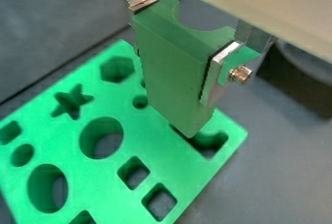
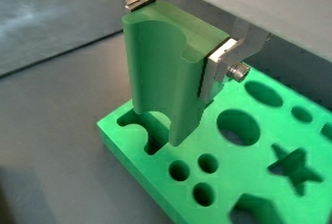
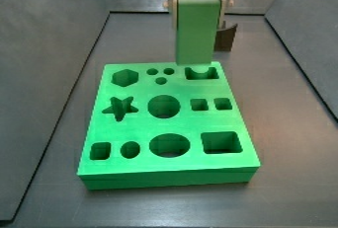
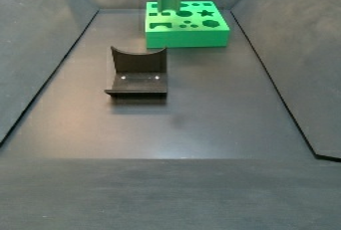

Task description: Insert the arch object.

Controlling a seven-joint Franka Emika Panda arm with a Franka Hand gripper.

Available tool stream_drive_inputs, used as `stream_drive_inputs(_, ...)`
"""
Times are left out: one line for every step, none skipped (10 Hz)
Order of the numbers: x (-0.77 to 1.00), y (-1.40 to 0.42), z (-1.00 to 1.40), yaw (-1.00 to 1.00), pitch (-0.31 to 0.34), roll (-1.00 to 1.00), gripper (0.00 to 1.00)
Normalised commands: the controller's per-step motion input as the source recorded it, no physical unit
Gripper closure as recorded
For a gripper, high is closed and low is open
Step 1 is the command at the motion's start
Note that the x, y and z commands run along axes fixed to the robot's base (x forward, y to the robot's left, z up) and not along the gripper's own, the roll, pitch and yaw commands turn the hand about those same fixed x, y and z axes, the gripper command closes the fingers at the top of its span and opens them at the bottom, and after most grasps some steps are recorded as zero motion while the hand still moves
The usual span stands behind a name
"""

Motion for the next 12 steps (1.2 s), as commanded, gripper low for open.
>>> stream_drive_inputs(0.11,0.00,-0.43,-0.24,0.000,0.07,1.00)
stream_drive_inputs(0.03,0.04,-0.27,0.00,0.000,0.07,1.00)
stream_drive_inputs(0.10,0.00,-0.24,0.08,0.000,0.02,1.00)
stream_drive_inputs(0.21,0.00,-0.22,0.21,0.000,0.07,1.00)
stream_drive_inputs(0.27,0.00,-0.23,0.27,0.003,0.12,1.00)
stream_drive_inputs(0.45,0.00,-0.40,0.24,0.047,0.12,1.00)
stream_drive_inputs(0.43,0.01,-0.40,0.07,0.073,0.16,1.00)
stream_drive_inputs(0.18,0.12,-0.38,0.00,0.037,0.16,1.00)
stream_drive_inputs(0.00,0.19,-0.38,0.00,0.033,0.11,1.00)
stream_drive_inputs(-0.05,0.23,-0.47,0.00,0.000,0.08,1.00)
stream_drive_inputs(-0.15,0.20,-0.46,-0.01,0.000,0.05,1.00)
stream_drive_inputs(-0.08,0.15,-0.50,-0.01,0.000,0.06,1.00)
